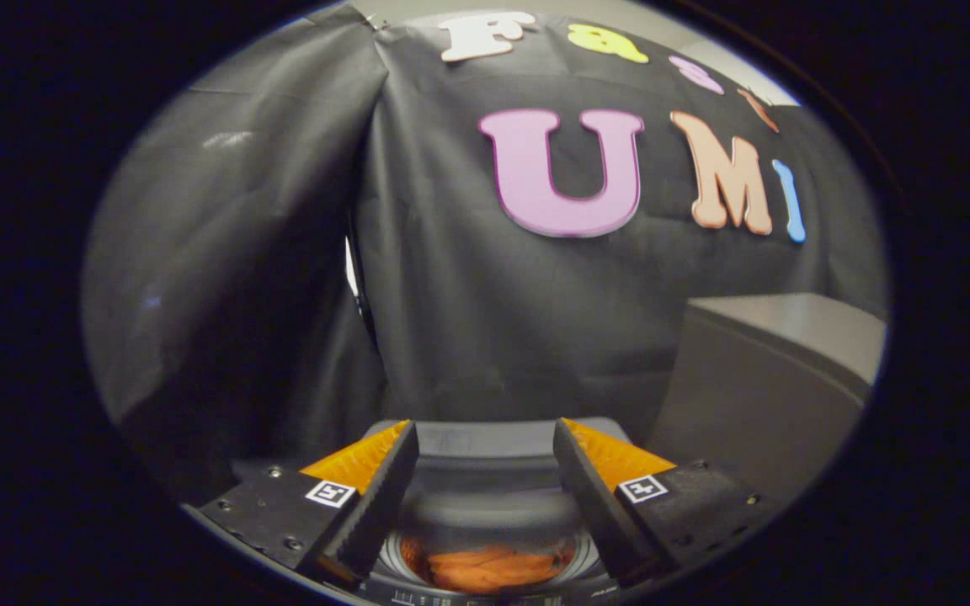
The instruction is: Put the clothes into the washing machine and then close the washing machine lid.
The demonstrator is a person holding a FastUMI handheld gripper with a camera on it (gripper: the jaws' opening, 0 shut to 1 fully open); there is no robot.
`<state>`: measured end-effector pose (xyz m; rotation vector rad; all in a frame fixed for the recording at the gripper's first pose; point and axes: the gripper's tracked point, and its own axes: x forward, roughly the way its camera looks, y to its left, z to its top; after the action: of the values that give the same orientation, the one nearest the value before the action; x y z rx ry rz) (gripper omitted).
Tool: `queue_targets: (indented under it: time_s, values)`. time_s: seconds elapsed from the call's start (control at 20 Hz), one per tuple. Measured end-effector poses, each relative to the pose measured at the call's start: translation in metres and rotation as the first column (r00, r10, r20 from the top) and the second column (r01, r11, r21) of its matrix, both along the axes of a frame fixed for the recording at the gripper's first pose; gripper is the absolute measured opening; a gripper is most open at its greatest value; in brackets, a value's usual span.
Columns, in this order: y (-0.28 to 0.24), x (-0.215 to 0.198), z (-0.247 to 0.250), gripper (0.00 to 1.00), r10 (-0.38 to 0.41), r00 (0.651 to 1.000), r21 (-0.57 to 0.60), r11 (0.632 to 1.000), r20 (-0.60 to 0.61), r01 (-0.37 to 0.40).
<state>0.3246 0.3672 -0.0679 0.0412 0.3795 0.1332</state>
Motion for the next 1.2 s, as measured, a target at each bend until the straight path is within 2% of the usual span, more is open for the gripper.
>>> queue_targets:
  time_s: [0.5,0.9,1.2]
  values:
    - [-0.006,-0.028,-0.035,0.97,-0.025,1.0,0.0,1.0,-0.006,0.025]
    - [0.004,-0.054,-0.011,0.98,0.013,0.999,-0.03,0.999,0.05,-0.012]
    - [0.015,-0.092,0.015,0.97,0.068,0.995,-0.068,0.996,0.08,-0.063]
